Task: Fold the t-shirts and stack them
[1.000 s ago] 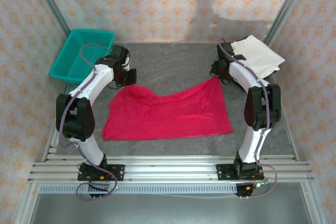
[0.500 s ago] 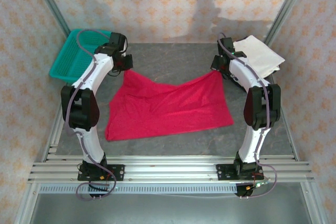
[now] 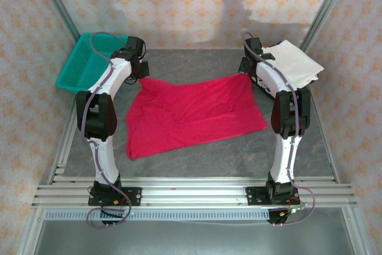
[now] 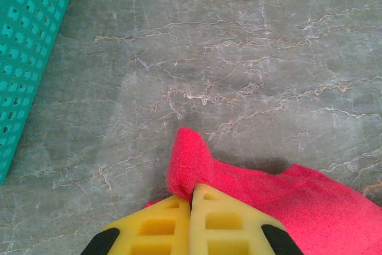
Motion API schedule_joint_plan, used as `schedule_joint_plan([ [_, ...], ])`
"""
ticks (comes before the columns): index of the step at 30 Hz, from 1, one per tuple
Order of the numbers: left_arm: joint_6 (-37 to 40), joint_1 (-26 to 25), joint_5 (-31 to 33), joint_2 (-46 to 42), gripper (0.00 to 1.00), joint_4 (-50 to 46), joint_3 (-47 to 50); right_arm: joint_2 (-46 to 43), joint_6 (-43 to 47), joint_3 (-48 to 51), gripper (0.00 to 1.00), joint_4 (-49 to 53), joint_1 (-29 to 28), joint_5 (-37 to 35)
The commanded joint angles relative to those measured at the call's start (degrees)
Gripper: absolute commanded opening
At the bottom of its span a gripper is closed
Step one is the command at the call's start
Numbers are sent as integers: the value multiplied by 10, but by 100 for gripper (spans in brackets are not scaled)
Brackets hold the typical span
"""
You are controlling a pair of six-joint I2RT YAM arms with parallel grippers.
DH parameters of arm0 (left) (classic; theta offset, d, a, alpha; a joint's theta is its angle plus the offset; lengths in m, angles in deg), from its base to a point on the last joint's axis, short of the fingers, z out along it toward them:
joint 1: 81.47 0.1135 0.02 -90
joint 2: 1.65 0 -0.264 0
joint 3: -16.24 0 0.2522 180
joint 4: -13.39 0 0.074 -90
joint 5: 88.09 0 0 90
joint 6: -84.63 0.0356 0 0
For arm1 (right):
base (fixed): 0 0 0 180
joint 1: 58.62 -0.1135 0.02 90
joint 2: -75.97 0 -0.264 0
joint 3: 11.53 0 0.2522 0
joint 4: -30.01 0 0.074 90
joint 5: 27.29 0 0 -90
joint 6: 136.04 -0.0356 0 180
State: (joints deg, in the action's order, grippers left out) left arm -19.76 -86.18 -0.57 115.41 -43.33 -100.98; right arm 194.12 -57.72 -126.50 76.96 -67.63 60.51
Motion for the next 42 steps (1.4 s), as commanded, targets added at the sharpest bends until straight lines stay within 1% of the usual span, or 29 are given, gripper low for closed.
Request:
schedule_joint_plan([
  [1, 10, 4, -4, -25, 0, 7, -1, -2, 15, -23, 0, 11, 0, -23],
  [4, 3, 4, -28, -62, 0, 16, 39, -18, 26, -8, 0, 10, 0, -24],
  [8, -10, 3, -55, -146, 0, 42, 130, -52, 45, 40, 0, 1, 0, -25],
  [16, -55, -10, -61, -294, 0, 68, 323, -113, 61, 141, 0, -28, 9, -22],
  [20, -101, -28, -75, -376, 0, 72, 410, -129, 65, 170, 0, -29, 13, -23],
  [24, -142, -49, -61, -432, 0, 65, 477, -143, 63, 202, 0, -33, 16, -26],
  [26, -159, -57, -69, -447, 0, 72, 508, -149, 60, 219, 0, -36, 17, -26],
  [27, -181, -66, -66, -452, 0, 72, 519, -152, 59, 228, 0, -40, 17, -27],
  [30, -201, -91, -34, -463, 0, 55, 539, -157, 59, 247, 0, -44, 17, -38],
  [37, -245, -96, -16, -483, 0, 52, 600, -162, 64, 286, 0, -58, 18, -67],
  [42, -262, -99, 3, -489, 0, 45, 628, -162, 56, 304, 0, -61, 18, -70],
])
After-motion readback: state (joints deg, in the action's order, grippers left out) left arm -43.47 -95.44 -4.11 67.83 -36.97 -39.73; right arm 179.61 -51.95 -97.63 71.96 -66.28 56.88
